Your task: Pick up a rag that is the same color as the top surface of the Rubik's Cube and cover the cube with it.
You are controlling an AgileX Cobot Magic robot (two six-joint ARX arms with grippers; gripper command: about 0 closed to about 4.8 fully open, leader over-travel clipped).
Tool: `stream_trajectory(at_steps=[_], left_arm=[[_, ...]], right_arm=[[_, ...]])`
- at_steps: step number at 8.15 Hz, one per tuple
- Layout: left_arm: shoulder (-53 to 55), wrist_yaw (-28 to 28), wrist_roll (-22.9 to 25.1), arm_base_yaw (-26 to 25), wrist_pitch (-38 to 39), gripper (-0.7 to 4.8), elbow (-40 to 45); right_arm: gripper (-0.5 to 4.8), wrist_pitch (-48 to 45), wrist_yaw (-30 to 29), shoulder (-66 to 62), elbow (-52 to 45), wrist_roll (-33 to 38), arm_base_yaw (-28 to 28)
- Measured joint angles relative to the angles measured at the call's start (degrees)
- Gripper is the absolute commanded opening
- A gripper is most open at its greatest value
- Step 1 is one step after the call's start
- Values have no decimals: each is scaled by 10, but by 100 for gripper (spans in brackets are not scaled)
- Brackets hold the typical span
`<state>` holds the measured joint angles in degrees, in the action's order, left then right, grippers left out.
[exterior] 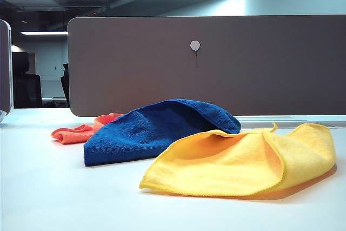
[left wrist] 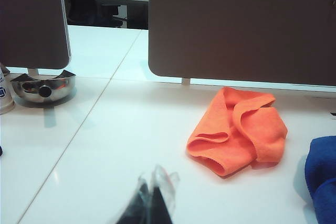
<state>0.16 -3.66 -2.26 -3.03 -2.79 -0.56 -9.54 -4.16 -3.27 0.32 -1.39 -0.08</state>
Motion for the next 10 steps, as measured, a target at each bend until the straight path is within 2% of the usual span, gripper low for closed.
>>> stream_trajectory(at_steps=[2, 3, 4, 5, 8, 10], left_arm=[[0, 0, -18, 23, 8, -5, 0], [0, 3, -14, 47, 35, -5, 0], [0, 22, 11, 55, 36, -5, 0], [0, 18, 14, 55, 13, -5, 0], [0, -38, 16, 55, 0, -5, 0], [0, -48, 16, 55, 0, -5, 0]], right_arm=[[-1, 0, 0, 0, 0, 0, 0], [-1, 0, 0, 0, 0, 0, 0], [-1, 0, 0, 0, 0, 0, 0], [-1, 0, 0, 0, 0, 0, 0], [-1, 0, 0, 0, 0, 0, 0], [-1, 0, 0, 0, 0, 0, 0]])
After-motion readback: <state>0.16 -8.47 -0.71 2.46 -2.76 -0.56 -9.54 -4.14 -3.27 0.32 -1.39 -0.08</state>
